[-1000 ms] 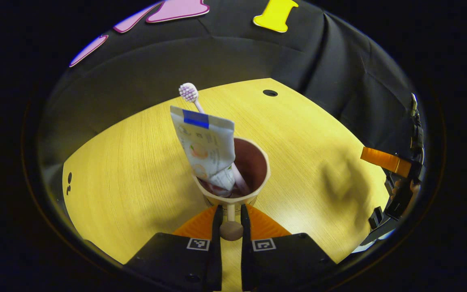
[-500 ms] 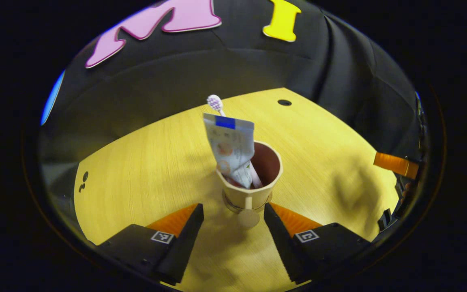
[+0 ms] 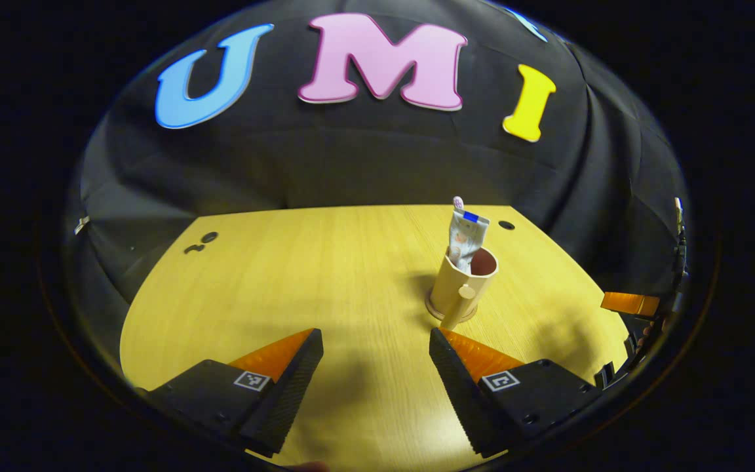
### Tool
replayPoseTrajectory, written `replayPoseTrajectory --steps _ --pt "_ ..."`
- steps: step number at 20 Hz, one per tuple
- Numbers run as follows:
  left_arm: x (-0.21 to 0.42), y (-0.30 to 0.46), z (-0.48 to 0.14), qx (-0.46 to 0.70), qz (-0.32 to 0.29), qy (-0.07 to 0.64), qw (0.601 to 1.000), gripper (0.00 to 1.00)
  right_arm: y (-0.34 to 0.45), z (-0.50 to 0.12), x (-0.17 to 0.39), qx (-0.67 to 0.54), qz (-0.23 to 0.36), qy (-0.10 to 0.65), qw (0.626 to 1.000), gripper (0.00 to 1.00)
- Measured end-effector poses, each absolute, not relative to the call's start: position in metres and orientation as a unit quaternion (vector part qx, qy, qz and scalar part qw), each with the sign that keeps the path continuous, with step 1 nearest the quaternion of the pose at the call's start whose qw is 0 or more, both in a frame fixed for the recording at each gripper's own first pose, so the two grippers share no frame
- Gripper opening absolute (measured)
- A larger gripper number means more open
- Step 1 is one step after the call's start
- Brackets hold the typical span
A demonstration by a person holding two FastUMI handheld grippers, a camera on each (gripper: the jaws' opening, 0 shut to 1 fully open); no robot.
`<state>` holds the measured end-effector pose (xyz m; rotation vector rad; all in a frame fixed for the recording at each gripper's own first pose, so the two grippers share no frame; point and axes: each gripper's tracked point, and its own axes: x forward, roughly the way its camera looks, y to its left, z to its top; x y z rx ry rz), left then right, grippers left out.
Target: Put the toothbrush and toothpaste on the desktop into the cup, then pick up the cup and place it on the coaster on the desktop.
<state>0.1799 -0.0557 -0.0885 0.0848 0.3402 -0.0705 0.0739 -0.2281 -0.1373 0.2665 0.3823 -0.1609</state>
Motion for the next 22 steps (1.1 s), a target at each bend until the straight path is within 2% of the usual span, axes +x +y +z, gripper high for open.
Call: replayPoseTrajectory --steps 6,11,16,22 --pt "0.083 -0.028 -0.057 -0.02 0.038 0.079 0.996 1.0 -0.172 -0.1 0.03 0.091 -0.05 0.141 0.984 0.98" --pt "0.021 -0.036 -0.062 -0.038 0.01 0.077 0.996 0.98 -0.113 -0.106 -0.017 0.077 -0.002 0.153 0.985 0.98" --pt "-0.027 -0.032 -0.05 -0.011 -0.017 0.055 0.998 0.98 -0.069 -0.093 -0.058 0.071 0.033 0.13 0.988 0.98" --pt "-0.054 -0.014 -0.035 -0.012 -0.018 0.018 1.0 0.98 -0.034 -0.081 -0.093 0.027 0.063 0.103 0.992 0.98"
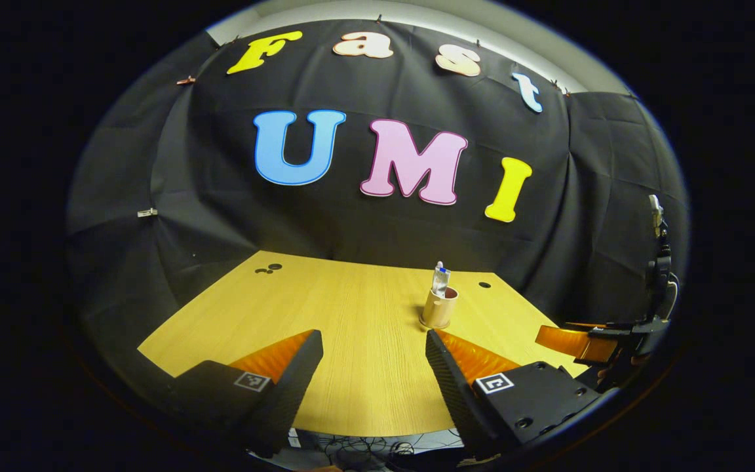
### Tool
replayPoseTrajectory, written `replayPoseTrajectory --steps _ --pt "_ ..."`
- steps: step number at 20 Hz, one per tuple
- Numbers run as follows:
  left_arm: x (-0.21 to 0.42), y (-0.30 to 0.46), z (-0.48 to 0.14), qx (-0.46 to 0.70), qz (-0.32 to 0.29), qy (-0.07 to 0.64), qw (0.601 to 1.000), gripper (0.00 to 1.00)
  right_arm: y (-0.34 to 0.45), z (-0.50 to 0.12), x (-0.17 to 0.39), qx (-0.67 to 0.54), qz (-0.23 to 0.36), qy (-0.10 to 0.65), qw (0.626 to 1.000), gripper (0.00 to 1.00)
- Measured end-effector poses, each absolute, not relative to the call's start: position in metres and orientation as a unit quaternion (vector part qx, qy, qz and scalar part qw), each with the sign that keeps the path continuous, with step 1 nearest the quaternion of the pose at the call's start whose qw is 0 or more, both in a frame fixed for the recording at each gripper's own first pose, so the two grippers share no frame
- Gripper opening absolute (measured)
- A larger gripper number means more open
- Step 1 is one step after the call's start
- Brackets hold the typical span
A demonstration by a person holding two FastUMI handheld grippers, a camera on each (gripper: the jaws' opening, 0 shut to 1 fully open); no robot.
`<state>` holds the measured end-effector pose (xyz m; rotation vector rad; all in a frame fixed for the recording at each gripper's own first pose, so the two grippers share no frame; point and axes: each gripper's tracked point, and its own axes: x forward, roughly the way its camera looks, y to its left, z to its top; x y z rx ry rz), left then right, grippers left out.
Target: Put the toothbrush and toothpaste on the desktop into the cup, then pick up the cup and place it on the coaster on the desktop.
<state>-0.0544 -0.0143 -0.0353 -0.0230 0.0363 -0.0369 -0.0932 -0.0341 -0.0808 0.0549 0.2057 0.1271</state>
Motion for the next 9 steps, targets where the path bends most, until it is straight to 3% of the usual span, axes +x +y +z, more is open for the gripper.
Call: replayPoseTrajectory --steps 9 --pt "-0.064 0.014 -0.036 -0.029 -0.006 0.016 0.999 0.98 -0.016 -0.077 -0.105 0.005 0.065 0.089 0.994 0.98"
